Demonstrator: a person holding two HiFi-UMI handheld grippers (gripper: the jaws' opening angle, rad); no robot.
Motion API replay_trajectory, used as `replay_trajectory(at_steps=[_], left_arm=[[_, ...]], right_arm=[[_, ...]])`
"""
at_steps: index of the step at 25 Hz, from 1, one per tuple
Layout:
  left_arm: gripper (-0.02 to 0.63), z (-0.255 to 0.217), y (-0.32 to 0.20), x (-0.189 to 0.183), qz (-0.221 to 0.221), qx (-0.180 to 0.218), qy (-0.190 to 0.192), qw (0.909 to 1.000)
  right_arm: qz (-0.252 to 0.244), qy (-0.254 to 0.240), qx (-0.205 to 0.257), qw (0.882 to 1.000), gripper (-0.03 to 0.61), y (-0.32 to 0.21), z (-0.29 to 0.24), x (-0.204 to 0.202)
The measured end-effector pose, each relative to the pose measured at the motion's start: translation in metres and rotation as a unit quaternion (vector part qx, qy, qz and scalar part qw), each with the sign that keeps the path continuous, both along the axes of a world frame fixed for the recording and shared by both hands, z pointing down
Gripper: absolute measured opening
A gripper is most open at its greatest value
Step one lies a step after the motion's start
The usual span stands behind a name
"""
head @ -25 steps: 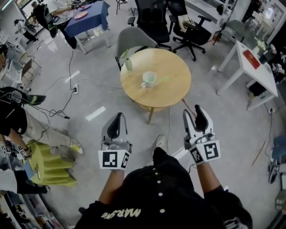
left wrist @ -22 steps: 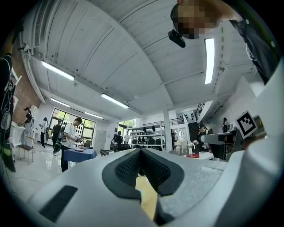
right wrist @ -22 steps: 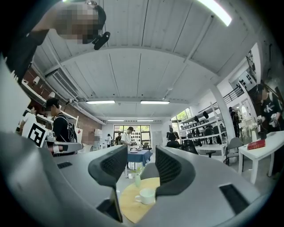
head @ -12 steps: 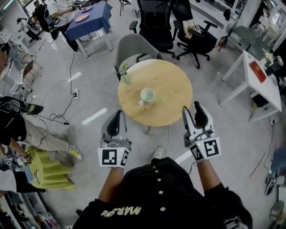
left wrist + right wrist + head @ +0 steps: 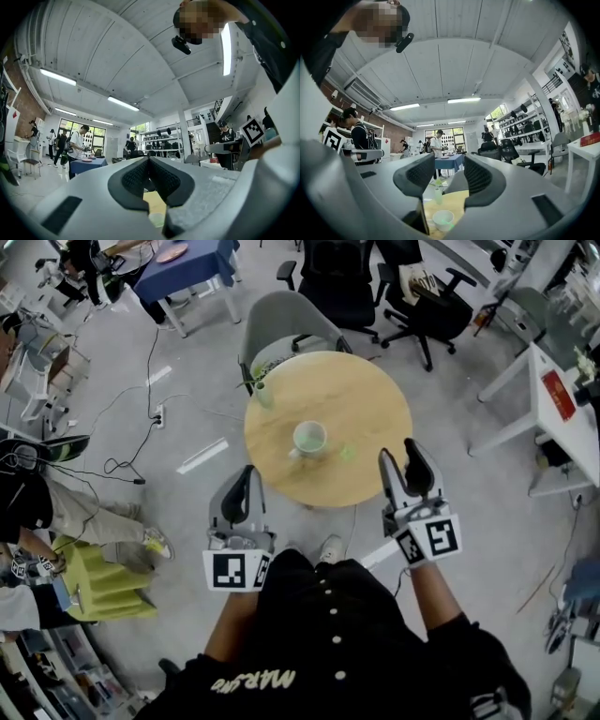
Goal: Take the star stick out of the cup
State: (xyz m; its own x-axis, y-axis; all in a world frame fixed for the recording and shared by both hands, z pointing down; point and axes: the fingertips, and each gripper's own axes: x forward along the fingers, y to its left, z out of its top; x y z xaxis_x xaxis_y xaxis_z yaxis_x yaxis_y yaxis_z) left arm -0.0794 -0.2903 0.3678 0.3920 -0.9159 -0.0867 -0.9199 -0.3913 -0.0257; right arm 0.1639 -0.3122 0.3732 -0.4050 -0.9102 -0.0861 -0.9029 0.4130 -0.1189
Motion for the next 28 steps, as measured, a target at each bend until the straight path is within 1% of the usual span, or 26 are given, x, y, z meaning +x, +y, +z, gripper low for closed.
replay_trajectory(at_steps=[3,7,10,12,13,15,18,20,22,24,26,28], left_arm=[[-0.006,0.013,-0.018,-0.003,0.005,-0.007,-0.005,1.0000],[-0.006,0.025,-0.051,-0.002,0.024,-0.015,0.010,0.9996],[-0.006,0.032,-0.075,0.001,0.037,-0.026,0.014,0.9989],[-0.006,0.040,-0.090,0.005,0.048,-0.024,-0.005,0.9985],[-0.006,0.043,-0.097,0.008,0.055,-0.020,-0.014,0.9982],[-0.006,0.050,-0.107,0.016,0.071,-0.015,-0.021,0.9972],[-0.006,0.064,-0.117,0.027,0.087,-0.028,-0.026,0.9955],[-0.006,0.075,-0.125,0.030,0.092,-0.035,-0.027,0.9948],[-0.006,0.082,-0.131,0.033,0.096,-0.037,-0.038,0.9939],[-0.006,0.086,-0.133,0.037,0.103,-0.036,-0.053,0.9926],[-0.006,0.088,-0.136,0.038,0.107,-0.038,-0.057,0.9919],[-0.006,0.093,-0.139,0.036,0.106,-0.044,-0.057,0.9918]], right_arm=[[-0.004,0.001,-0.022,1.000,0.187,-0.023,0.021,-0.009],[0.001,0.004,-0.064,0.998,0.187,-0.055,0.054,-0.014],[0.014,-0.011,-0.111,0.994,0.189,-0.081,0.081,-0.007],[0.023,-0.033,-0.155,0.987,0.187,-0.099,0.107,-0.002],[0.026,-0.044,-0.183,0.982,0.185,-0.106,0.124,-0.001],[0.030,-0.062,-0.246,0.967,0.186,-0.115,0.163,-0.001],[0.025,-0.095,-0.338,0.936,0.178,-0.115,0.218,-0.008],[0.015,-0.112,-0.382,0.917,0.164,-0.116,0.246,-0.015],[0.011,-0.123,-0.412,0.903,0.144,-0.118,0.266,-0.021],[0.013,-0.132,-0.437,0.890,0.147,-0.118,0.278,-0.025],[0.010,-0.143,-0.453,0.880,0.142,-0.119,0.285,-0.030],[0.007,-0.151,-0.463,0.873,0.130,-0.121,0.289,-0.034]])
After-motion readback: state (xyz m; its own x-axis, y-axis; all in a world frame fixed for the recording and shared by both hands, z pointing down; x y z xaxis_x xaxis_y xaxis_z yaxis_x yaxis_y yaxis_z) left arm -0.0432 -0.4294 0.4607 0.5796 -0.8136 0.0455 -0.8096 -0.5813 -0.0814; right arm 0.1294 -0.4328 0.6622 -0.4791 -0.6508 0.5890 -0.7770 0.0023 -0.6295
